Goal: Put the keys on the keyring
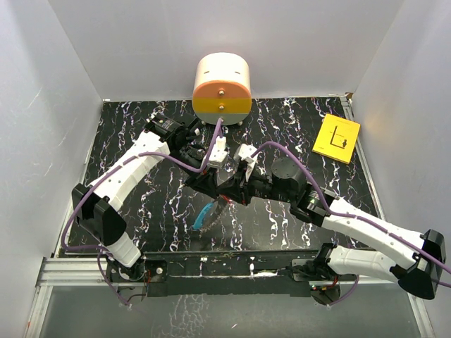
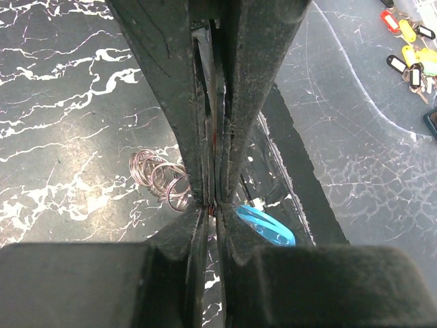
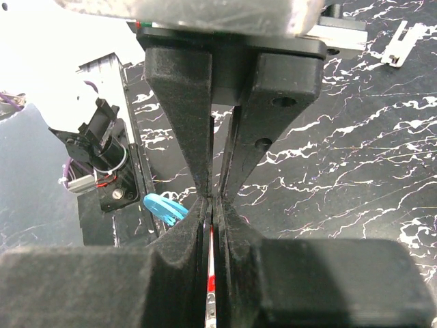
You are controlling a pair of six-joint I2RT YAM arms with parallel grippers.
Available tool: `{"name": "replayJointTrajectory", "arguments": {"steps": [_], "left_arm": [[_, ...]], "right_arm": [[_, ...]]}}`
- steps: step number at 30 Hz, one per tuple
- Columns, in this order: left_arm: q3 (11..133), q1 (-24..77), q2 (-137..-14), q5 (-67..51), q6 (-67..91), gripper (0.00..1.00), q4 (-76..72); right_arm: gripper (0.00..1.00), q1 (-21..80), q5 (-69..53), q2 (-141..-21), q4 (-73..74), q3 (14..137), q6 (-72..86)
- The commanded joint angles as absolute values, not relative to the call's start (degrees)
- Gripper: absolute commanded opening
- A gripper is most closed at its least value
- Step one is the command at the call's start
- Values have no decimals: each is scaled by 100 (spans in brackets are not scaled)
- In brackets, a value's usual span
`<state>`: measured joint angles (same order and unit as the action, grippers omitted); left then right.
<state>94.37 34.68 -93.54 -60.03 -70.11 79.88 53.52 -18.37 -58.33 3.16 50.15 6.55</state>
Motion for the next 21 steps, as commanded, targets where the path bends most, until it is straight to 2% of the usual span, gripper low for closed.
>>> {"name": "replayJointTrajectory", "arguments": {"steps": [1, 6, 21], "left_arm": [[9469, 3498, -9088, -6198, -7147, 5, 8121], [9516, 3498, -9086, -6164, -7136, 0, 8113], [9645, 3502, -9103, -6152, -7085, 0, 8112]], "right_arm": [[8, 5357, -1755, -5547, -125, 5279, 683], [8, 5352, -1716, -5485, -102, 5241, 721], [8, 5353, -1635, -5455, 67, 5218, 814]]}}
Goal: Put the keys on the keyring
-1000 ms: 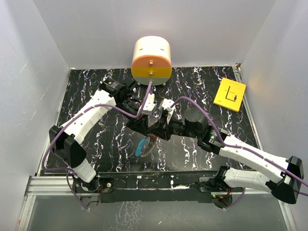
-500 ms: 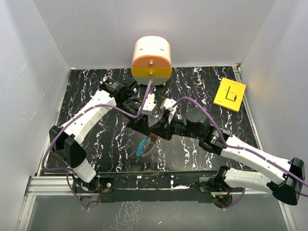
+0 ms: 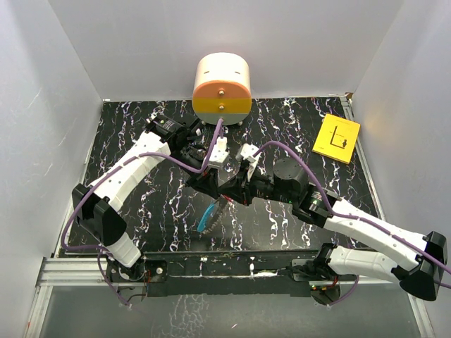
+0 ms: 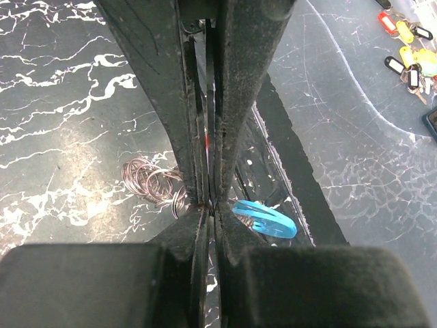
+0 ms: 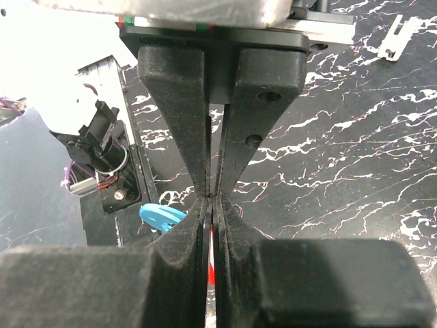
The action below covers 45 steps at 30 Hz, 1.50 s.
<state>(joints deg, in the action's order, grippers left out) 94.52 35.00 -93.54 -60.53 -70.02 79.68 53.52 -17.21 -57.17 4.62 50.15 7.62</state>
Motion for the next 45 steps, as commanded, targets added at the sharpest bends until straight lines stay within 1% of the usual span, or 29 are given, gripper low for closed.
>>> {"name": "replayJointTrajectory", "arguments": {"steps": [1, 6, 9, 10, 13, 18, 20, 22, 24, 27, 29, 45], "left_arm": [[9654, 3499, -9105, -6148, -7085, 0, 8112], [9696, 3498, -9123, -6160, -7075, 0, 8112], [9703, 3499, -9124, -6185, -7055, 0, 8112], [9703, 3500, -9128, -6187, -7056, 0, 8112], [9687, 3498, -9104, -6181, -7047, 0, 8112], [9709, 3498, -9103, -6191, -7039, 0, 8113], [9720, 3498, -9097, -6209, -7028, 0, 8112], [9722, 3499, -9099, -6230, -7028, 0, 8113], [9721, 3498, -9103, -6248, -7023, 0, 8112], [9746, 3498, -9118, -6266, -7017, 0, 8112], [9755, 3498, -9123, -6255, -7017, 0, 8112], [9853, 3466, -9238, -6406, -6678, 0, 7953]], "right_arm": [[9, 5350, -1616, -5463, 96, 5227, 851], [16, 5350, -1599, -5496, 187, 5273, 965], [25, 5352, -1600, -5544, 253, 5298, 996], [27, 5351, -1606, -5553, 257, 5294, 1008], [30, 5350, -1620, -5573, 255, 5299, 1022], [30, 5348, -1677, -5678, 263, 5322, 1041], [28, 5347, -1685, -5725, 256, 5330, 1043], [24, 5350, -1695, -5749, 243, 5338, 1045], [22, 5352, -1696, -5772, 223, 5355, 1046], [13, 5353, -1672, -5783, 224, 5373, 1037], [9, 5352, -1670, -5767, 220, 5372, 1028], [8, 5348, -1512, -5352, 159, 5019, 1070]]}}
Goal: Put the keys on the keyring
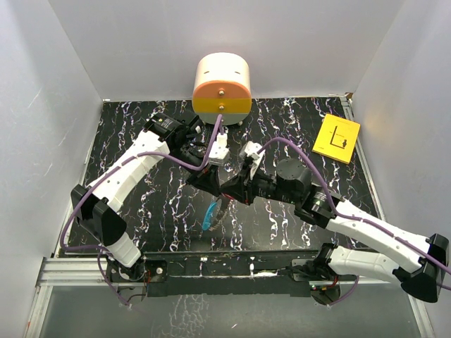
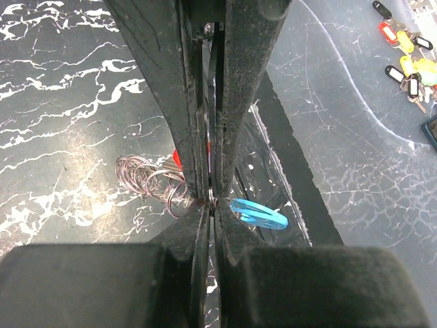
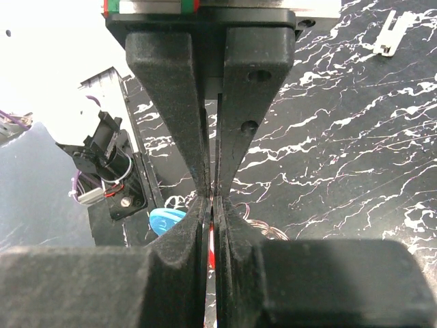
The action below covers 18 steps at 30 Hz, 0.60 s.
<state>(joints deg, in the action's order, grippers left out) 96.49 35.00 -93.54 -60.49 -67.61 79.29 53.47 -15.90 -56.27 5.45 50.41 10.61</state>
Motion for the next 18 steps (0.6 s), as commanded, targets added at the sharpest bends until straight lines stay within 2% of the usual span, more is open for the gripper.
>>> {"name": "replayJointTrajectory", "arguments": {"steps": [1, 18], "left_arm": [[9853, 3463, -9245, -6414, -6667, 0, 7954], [9800, 3350, -9246, -6575, -6443, 0, 7782]], "right_arm": [[8, 5350, -1504, -5324, 133, 4986, 1080], [8, 5353, -1484, -5098, 1, 4726, 1054]]}}
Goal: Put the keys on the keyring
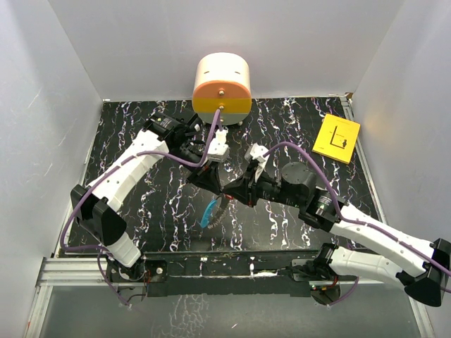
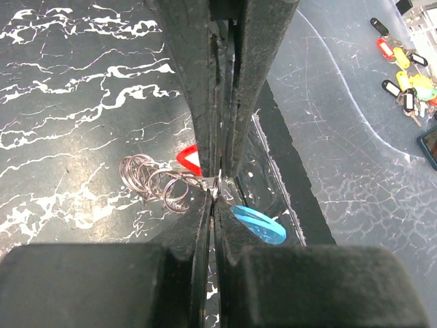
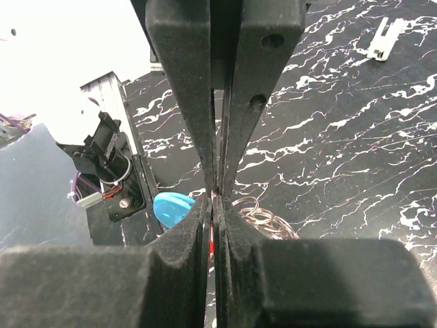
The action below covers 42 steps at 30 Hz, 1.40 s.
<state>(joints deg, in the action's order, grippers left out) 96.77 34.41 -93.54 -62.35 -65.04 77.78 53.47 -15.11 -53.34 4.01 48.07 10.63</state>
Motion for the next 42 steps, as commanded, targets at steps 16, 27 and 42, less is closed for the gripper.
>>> {"name": "replayJointTrajectory", "arguments": {"steps": [16, 27, 42], "left_arm": [[9721, 3288, -9318, -6812, -5908, 0, 7491], [9460, 3210, -9213, -7084, -4925, 0, 6903], [9198, 3187, -9072, -7375, -3502, 0, 6036]], "right_arm": [[8, 5347, -1426, -4987, -80, 4570, 1044], [8, 5361, -1229, -4858, 0, 4443, 1047], [8, 5361, -938, -4832, 0, 4348, 1071]]}}
